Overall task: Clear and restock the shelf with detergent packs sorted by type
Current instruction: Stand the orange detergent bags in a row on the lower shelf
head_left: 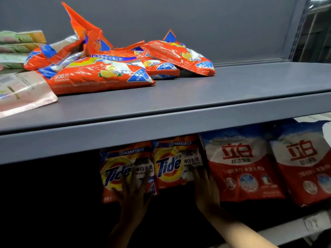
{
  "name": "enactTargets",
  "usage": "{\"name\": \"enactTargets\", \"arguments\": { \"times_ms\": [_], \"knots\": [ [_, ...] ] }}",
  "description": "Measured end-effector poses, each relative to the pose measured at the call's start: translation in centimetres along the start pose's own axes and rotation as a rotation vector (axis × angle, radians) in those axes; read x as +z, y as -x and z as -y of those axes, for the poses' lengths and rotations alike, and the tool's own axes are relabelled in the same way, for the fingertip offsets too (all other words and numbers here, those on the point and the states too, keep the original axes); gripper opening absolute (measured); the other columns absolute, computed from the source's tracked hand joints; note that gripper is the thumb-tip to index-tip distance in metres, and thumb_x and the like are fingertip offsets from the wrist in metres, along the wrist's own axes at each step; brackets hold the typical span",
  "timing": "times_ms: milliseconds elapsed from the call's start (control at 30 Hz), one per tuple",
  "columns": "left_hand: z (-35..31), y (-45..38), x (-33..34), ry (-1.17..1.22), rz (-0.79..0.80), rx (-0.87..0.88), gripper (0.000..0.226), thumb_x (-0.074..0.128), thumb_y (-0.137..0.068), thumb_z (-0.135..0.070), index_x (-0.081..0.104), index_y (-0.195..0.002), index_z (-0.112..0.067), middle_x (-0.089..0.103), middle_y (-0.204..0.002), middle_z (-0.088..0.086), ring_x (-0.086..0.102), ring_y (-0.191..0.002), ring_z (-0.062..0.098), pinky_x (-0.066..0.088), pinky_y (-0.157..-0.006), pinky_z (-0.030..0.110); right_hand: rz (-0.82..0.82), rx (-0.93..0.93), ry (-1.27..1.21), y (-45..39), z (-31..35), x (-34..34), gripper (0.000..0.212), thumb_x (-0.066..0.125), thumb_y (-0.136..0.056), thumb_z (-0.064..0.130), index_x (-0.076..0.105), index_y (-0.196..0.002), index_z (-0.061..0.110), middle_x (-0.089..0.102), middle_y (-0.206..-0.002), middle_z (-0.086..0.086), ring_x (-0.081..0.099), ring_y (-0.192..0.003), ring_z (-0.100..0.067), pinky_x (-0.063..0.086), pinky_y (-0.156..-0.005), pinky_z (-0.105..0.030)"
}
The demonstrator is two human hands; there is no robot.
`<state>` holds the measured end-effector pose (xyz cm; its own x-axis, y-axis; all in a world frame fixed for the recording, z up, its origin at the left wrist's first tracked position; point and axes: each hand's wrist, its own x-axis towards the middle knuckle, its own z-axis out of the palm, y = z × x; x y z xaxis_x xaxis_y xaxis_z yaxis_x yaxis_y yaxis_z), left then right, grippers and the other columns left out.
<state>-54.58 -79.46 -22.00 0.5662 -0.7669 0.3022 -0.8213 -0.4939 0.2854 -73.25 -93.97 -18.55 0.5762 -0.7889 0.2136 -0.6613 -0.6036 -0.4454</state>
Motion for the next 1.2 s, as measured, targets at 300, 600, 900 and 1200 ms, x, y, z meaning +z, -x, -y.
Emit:
{"name": "enactTargets", "arguments": {
  "times_ms": [300,600,900,1200],
  "knots": [
    [-1.1,-1.0,-2.6,-0.025,0.127,-0.041,0.071,0.041,-0.088,-0.064,-0.005,-0.142,-0.054,-0.025,-0.155,-0.006,-0.027,-0.14,0.031,-0.008,-0.11,0.062,0.127,0.039,-0.006,-1.2,0.6,-1.2,0.073,0.054,-0.09,0.043,0.012,-0.149,0.039,0.014,-0.157,0.002,0.02,-0.142,-0.027,0.029,-0.112,-0.047],
    [-5.5,1.6,-8.4,0.076,0.053,-0.151,0.041,0.049,-0.093,-0.043,0.049,-0.132,-0.03,0.051,-0.136,-0.004,0.048,-0.124,0.016,0.037,-0.105,0.041,0.226,-0.058,-0.059,2.0,1.1,-5.8,0.054,0.047,-0.095,0.032,0.029,-0.145,0.032,0.025,-0.155,0.003,0.028,-0.14,-0.023,0.032,-0.111,-0.041],
    [-14.8,8.9,-17.5,-0.075,-0.145,-0.182,0.022,0.047,-0.091,-0.04,0.061,-0.094,-0.023,0.062,-0.091,-0.002,0.063,-0.094,0.02,0.049,-0.078,0.029,0.153,-0.198,0.055,8.2,4.0,-16.1,0.037,0.049,-0.093,0.041,0.056,-0.122,0.019,0.061,-0.119,-0.005,0.059,-0.106,-0.023,0.046,-0.08,-0.028],
    [-18.5,9.8,-29.6,0.013,-0.811,0.258,0.022,0.047,-0.079,-0.027,0.059,-0.069,-0.013,0.057,-0.065,0.0,0.052,-0.061,0.021,0.043,-0.056,0.033,-0.512,-0.663,-0.262,10.8,9.4,-25.2,0.034,0.047,-0.085,0.046,0.058,-0.06,0.025,0.056,-0.057,0.01,0.051,-0.052,-0.006,0.039,-0.048,-0.022]
  ]
}}
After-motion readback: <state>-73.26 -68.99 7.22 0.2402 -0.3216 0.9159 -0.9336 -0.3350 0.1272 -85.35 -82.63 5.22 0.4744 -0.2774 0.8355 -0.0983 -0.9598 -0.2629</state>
